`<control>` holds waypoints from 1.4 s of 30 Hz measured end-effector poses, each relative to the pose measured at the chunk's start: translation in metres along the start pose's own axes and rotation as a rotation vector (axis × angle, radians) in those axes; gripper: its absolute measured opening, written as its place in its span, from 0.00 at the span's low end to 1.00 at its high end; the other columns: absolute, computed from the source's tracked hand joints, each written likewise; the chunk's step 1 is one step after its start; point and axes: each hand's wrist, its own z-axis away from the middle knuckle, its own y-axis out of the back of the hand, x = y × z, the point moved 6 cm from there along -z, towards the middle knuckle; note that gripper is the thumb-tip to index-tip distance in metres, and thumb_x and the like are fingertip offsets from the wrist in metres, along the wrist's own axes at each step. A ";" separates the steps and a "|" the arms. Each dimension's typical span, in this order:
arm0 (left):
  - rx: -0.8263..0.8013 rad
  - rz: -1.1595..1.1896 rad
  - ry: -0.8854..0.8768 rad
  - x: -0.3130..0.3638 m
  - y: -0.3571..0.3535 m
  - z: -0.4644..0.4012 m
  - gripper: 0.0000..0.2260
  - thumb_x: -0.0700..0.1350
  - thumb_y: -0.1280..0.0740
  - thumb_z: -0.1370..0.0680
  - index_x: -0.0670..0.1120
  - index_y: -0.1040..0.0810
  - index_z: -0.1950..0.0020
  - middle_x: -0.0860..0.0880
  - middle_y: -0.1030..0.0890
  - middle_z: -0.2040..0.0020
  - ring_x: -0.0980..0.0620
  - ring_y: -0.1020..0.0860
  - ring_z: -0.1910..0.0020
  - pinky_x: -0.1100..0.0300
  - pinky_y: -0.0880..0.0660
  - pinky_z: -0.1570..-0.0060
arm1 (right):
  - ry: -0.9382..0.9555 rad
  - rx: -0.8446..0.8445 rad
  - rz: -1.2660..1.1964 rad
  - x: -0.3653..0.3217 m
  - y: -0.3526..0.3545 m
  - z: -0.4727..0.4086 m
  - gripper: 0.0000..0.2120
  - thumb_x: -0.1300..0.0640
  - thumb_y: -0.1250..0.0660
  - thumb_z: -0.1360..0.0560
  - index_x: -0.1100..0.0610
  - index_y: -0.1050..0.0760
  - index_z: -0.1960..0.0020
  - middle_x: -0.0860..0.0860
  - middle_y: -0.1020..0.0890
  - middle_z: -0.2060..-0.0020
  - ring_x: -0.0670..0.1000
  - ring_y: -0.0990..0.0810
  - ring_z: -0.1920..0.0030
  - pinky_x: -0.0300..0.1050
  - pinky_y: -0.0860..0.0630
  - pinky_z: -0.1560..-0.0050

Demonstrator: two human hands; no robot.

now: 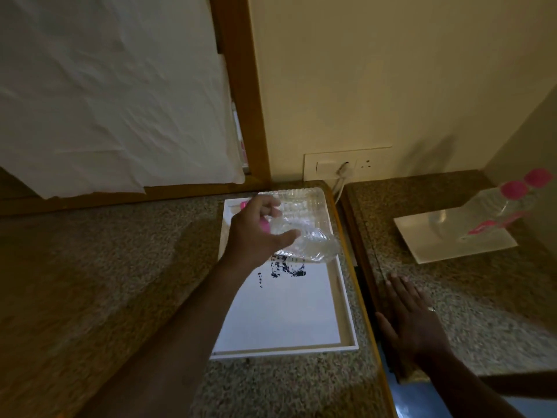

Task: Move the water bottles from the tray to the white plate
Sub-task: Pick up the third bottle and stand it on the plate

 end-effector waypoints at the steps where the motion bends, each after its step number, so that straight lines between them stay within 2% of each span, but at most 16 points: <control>1: 0.056 0.065 0.021 0.011 -0.004 -0.005 0.23 0.54 0.19 0.39 0.60 0.25 0.49 0.56 0.18 0.54 0.64 0.22 0.54 0.74 0.27 0.59 | -0.003 -0.005 -0.002 0.000 0.001 0.000 0.37 0.35 0.54 0.21 0.63 0.33 0.28 0.60 0.34 0.27 0.58 0.40 0.26 0.59 0.42 0.30; 3: 0.158 0.154 0.077 0.024 -0.015 -0.009 0.23 0.55 0.18 0.39 0.57 0.23 0.48 0.55 0.16 0.55 0.63 0.20 0.54 0.71 0.25 0.58 | -0.003 -0.008 -0.011 0.000 0.001 -0.001 0.37 0.35 0.54 0.21 0.63 0.33 0.28 0.60 0.34 0.27 0.58 0.40 0.26 0.59 0.41 0.30; 7: 0.222 0.214 0.154 0.024 -0.030 -0.014 0.21 0.57 0.19 0.40 0.57 0.23 0.53 0.57 0.16 0.53 0.63 0.21 0.51 0.70 0.27 0.56 | 0.004 -0.010 -0.022 0.002 0.000 -0.001 0.37 0.35 0.54 0.21 0.62 0.33 0.27 0.59 0.35 0.26 0.58 0.40 0.25 0.59 0.42 0.29; 10: 0.138 0.315 0.277 0.008 -0.042 -0.007 0.31 0.56 0.17 0.44 0.57 0.26 0.45 0.55 0.18 0.47 0.57 0.21 0.45 0.63 0.23 0.51 | 0.014 0.003 -0.031 0.002 0.000 -0.001 0.36 0.35 0.54 0.21 0.62 0.34 0.27 0.59 0.35 0.26 0.59 0.41 0.25 0.60 0.41 0.29; 12: 0.049 0.280 0.297 0.004 -0.056 0.002 0.33 0.54 0.16 0.44 0.54 0.25 0.43 0.53 0.18 0.48 0.57 0.19 0.49 0.67 0.22 0.55 | 0.016 0.004 -0.027 0.002 0.000 0.000 0.36 0.36 0.52 0.21 0.62 0.32 0.28 0.59 0.34 0.27 0.59 0.40 0.26 0.61 0.40 0.30; 14: 0.065 0.218 0.280 0.007 -0.059 0.004 0.28 0.54 0.17 0.44 0.54 0.23 0.48 0.55 0.17 0.53 0.60 0.18 0.55 0.70 0.24 0.60 | 0.015 0.014 -0.026 0.003 0.003 0.000 0.34 0.38 0.48 0.22 0.63 0.31 0.29 0.60 0.33 0.27 0.59 0.39 0.26 0.61 0.40 0.30; 16: 0.082 0.168 0.269 0.013 -0.057 -0.002 0.25 0.56 0.17 0.43 0.55 0.23 0.51 0.56 0.16 0.56 0.61 0.18 0.58 0.65 0.22 0.58 | 0.021 0.013 -0.023 0.001 0.005 0.000 0.33 0.40 0.45 0.23 0.63 0.31 0.29 0.60 0.32 0.28 0.59 0.39 0.27 0.59 0.41 0.29; 20: 0.069 0.054 0.214 0.037 -0.059 -0.017 0.29 0.64 0.21 0.48 0.51 0.21 0.52 0.54 0.16 0.58 0.56 0.17 0.58 0.57 0.19 0.57 | 0.001 0.015 -0.069 0.002 0.008 0.002 0.32 0.40 0.47 0.22 0.61 0.35 0.26 0.58 0.35 0.26 0.58 0.42 0.25 0.59 0.44 0.28; 23: 0.083 0.002 0.099 0.074 -0.078 -0.028 0.29 0.66 0.22 0.47 0.52 0.22 0.54 0.55 0.18 0.60 0.57 0.19 0.59 0.63 0.25 0.61 | -0.078 0.010 -0.073 0.024 0.012 0.010 0.33 0.38 0.51 0.20 0.59 0.37 0.25 0.57 0.38 0.25 0.55 0.48 0.24 0.57 0.48 0.26; 26: 0.018 0.028 0.006 0.112 -0.124 -0.039 0.26 0.64 0.22 0.46 0.60 0.26 0.54 0.61 0.20 0.58 0.67 0.22 0.57 0.76 0.31 0.63 | -0.089 -0.001 -0.055 0.053 0.018 0.017 0.33 0.38 0.51 0.20 0.60 0.34 0.26 0.58 0.35 0.26 0.55 0.45 0.25 0.58 0.47 0.26; 27: -0.015 0.028 -0.001 0.118 -0.140 -0.041 0.25 0.63 0.21 0.46 0.61 0.26 0.54 0.61 0.20 0.58 0.68 0.22 0.57 0.77 0.32 0.64 | -0.102 -0.002 -0.052 0.061 0.020 0.017 0.33 0.38 0.50 0.20 0.61 0.35 0.26 0.58 0.34 0.26 0.55 0.45 0.25 0.56 0.48 0.25; 30: -0.082 0.002 0.001 0.129 -0.191 -0.046 0.27 0.58 0.18 0.43 0.55 0.23 0.49 0.58 0.19 0.56 0.63 0.21 0.57 0.75 0.31 0.63 | -0.151 0.000 -0.052 0.086 0.023 0.018 0.34 0.37 0.51 0.20 0.61 0.37 0.25 0.59 0.36 0.26 0.56 0.43 0.25 0.51 0.56 0.26; 32: -0.094 -0.037 0.003 0.132 -0.224 -0.049 0.28 0.56 0.18 0.42 0.50 0.22 0.47 0.53 0.17 0.54 0.55 0.19 0.56 0.66 0.26 0.59 | -0.175 0.015 -0.049 0.106 0.027 0.017 0.34 0.36 0.52 0.20 0.60 0.40 0.24 0.58 0.39 0.24 0.55 0.46 0.24 0.48 0.62 0.26; 34: -0.126 -0.057 0.012 0.133 -0.252 -0.051 0.28 0.55 0.18 0.41 0.47 0.21 0.46 0.50 0.16 0.53 0.52 0.19 0.54 0.66 0.26 0.60 | -0.171 0.026 -0.037 0.121 0.030 0.015 0.35 0.35 0.53 0.20 0.59 0.42 0.23 0.58 0.41 0.24 0.53 0.51 0.24 0.47 0.65 0.27; 38: -0.115 -0.082 0.007 0.131 -0.286 -0.052 0.30 0.54 0.17 0.41 0.45 0.22 0.44 0.53 0.21 0.52 0.55 0.24 0.55 0.76 0.36 0.65 | -0.155 0.019 -0.027 0.141 0.032 0.010 0.36 0.34 0.55 0.20 0.60 0.43 0.23 0.57 0.47 0.24 0.54 0.57 0.24 0.54 0.61 0.26; 42: -0.117 -0.145 -0.019 0.129 -0.301 -0.051 0.32 0.57 0.18 0.42 0.46 0.22 0.43 0.54 0.23 0.52 0.56 0.26 0.54 0.72 0.37 0.59 | -0.160 0.008 0.003 0.146 0.032 0.008 0.35 0.35 0.52 0.20 0.61 0.39 0.24 0.58 0.42 0.25 0.57 0.49 0.24 0.59 0.55 0.27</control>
